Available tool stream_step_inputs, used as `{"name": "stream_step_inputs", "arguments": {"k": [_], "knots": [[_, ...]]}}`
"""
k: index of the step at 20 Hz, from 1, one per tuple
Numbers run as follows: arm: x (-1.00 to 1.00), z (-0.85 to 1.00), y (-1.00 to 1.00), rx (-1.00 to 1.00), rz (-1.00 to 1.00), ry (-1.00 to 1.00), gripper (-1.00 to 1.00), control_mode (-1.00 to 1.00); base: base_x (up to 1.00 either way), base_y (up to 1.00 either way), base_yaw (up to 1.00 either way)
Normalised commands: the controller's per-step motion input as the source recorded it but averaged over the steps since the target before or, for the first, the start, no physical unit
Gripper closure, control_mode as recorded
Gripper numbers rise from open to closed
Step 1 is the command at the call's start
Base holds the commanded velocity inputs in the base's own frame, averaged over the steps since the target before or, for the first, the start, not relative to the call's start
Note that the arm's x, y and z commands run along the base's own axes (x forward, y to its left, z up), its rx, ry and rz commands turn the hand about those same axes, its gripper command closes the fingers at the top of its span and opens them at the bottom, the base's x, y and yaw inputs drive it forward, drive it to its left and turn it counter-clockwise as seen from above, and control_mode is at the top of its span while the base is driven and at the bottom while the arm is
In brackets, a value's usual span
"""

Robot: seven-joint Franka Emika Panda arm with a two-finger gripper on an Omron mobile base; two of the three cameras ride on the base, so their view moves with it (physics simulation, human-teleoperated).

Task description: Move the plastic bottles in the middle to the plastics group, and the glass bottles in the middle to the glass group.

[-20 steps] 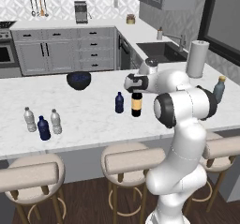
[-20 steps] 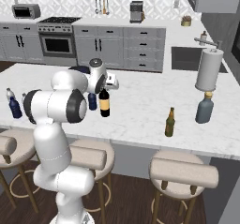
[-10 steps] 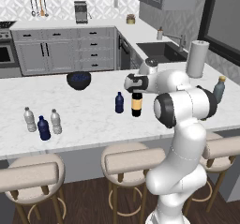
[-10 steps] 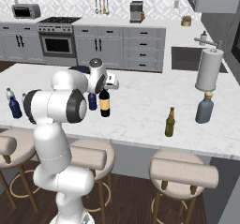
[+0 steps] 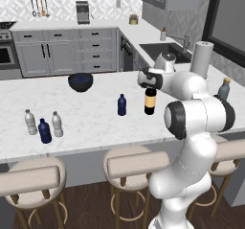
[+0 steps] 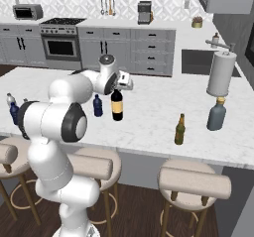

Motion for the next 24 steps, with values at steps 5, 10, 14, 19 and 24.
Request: {"name": "stream_step_inputs", "arguments": {"k": [5,10,14,19,24], "knots": [[-0.06,0.17,-0.85,0.0,-0.12,0.0,1.0,-1.0,0.0,0.0,0.0],[-0.27,0.0,-0.81,0.0,-0.13,0.0,1.0,-1.0,0.0,0.0,0.0],[-0.41,0.0,-0.74,0.0,-0.12,0.0,1.0,-1.0,0.0,0.0,0.0],[-0.22,0.0,-0.52,0.0,-0.13,0.0,1.0,-1.0,0.0,0.0,0.0],[-0.03,0.0,-0.39,0.0,-0.17,0.0,1.0,-1.0,0.0,0.0,0.0]]}}
